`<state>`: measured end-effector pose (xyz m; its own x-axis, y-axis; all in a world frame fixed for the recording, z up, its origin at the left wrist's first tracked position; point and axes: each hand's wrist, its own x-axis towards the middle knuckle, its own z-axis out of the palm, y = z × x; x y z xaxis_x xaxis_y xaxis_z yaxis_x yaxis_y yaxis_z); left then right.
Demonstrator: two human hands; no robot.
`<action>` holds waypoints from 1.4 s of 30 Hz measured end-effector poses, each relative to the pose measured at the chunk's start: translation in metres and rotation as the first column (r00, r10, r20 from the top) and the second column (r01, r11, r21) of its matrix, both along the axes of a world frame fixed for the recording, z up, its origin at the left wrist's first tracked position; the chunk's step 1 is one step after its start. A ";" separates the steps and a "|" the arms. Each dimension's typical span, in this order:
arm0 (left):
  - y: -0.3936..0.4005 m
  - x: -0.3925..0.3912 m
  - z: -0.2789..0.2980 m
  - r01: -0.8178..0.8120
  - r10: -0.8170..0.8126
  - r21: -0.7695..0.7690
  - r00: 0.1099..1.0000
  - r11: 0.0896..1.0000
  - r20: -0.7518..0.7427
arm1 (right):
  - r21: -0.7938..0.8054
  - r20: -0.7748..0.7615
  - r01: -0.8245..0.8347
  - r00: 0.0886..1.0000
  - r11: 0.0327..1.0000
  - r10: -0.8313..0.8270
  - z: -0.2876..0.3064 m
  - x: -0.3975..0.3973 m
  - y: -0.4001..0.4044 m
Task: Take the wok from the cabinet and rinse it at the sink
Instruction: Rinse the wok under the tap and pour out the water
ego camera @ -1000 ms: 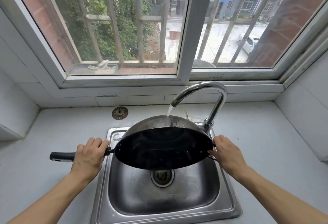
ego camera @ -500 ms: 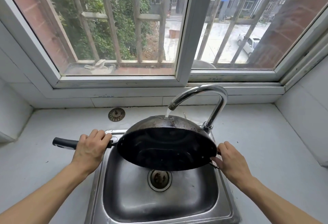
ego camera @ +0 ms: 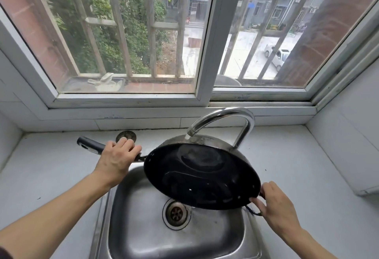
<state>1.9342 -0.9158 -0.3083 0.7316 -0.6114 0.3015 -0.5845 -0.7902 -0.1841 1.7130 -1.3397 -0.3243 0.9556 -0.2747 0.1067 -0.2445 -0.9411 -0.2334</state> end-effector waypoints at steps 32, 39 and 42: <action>0.079 -0.051 -0.020 -0.181 0.179 -0.063 0.983 0.981 -0.046 | -0.052 0.017 -0.159 0.987 0.986 0.160 0.014 0.053 0.036; 0.103 -0.073 -0.019 -0.281 0.274 -0.102 0.958 0.954 -0.078 | -0.037 0.002 -0.226 0.974 0.973 0.226 0.023 0.084 0.061; 0.110 -0.078 -0.019 -0.318 0.307 -0.109 0.946 0.942 -0.108 | -0.029 -0.012 -0.238 0.971 0.971 0.237 0.027 0.093 0.068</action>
<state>1.8559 -0.8059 -0.3270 0.9070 -0.3096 0.2856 -0.3137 -0.9490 -0.0327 1.8059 -1.2717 -0.2972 0.9940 -0.0365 0.1030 -0.0149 -0.9790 -0.2034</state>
